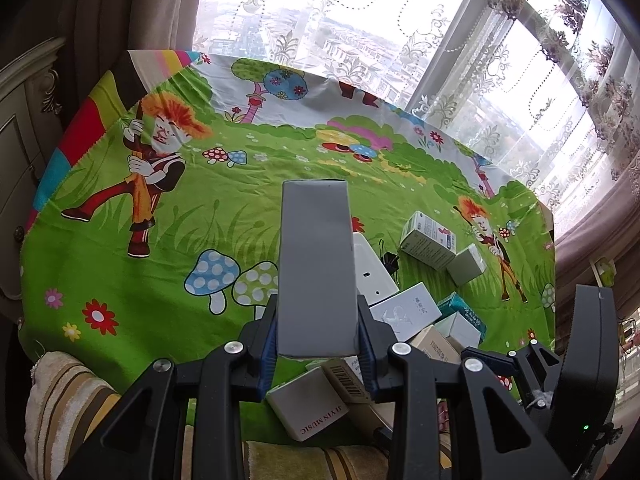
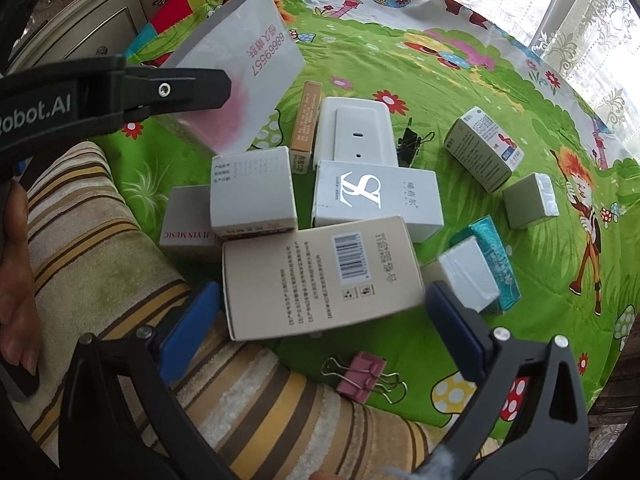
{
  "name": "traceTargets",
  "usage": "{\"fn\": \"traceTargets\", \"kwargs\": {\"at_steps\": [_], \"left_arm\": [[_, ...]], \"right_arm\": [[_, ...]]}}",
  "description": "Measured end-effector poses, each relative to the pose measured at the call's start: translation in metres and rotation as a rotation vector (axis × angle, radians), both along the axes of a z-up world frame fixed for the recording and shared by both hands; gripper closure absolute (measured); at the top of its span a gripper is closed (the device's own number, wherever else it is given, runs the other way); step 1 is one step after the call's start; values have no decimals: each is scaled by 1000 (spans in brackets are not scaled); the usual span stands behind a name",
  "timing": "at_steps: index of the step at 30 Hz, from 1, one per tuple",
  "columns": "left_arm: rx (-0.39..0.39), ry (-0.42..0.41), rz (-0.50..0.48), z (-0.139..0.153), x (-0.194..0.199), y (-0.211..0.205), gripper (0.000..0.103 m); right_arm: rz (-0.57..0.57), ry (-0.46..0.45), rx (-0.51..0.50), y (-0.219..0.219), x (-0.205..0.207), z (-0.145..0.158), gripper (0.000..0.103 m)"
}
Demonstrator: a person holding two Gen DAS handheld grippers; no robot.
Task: Organize rigid objects
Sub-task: 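Grasp the beige barcode box with the right tool while the left tool holds the grey box, then carry both boxes into the purple-rimmed storage box and release them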
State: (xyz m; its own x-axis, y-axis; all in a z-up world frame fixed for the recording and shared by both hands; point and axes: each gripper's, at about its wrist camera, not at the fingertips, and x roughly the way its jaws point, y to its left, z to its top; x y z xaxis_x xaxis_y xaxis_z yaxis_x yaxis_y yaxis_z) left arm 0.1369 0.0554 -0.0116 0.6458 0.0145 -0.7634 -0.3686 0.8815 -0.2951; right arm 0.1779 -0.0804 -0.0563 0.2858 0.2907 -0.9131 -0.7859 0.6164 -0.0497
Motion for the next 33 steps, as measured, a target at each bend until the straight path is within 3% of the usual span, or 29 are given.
{"fn": "traceTargets", "kwargs": {"at_steps": [21,28,33], "left_arm": [[6,14,-16,-3,1,-2,68],[16,15,-29,-3,2,-4,68],[23,-6,-27,3,-3,-6,68]], "right_arm": [[-32,14,-14,-2,8,-1,0],[-47,104,-39,-1,18,-20,0],[-43,11,14,-8,5,-1,1]]}}
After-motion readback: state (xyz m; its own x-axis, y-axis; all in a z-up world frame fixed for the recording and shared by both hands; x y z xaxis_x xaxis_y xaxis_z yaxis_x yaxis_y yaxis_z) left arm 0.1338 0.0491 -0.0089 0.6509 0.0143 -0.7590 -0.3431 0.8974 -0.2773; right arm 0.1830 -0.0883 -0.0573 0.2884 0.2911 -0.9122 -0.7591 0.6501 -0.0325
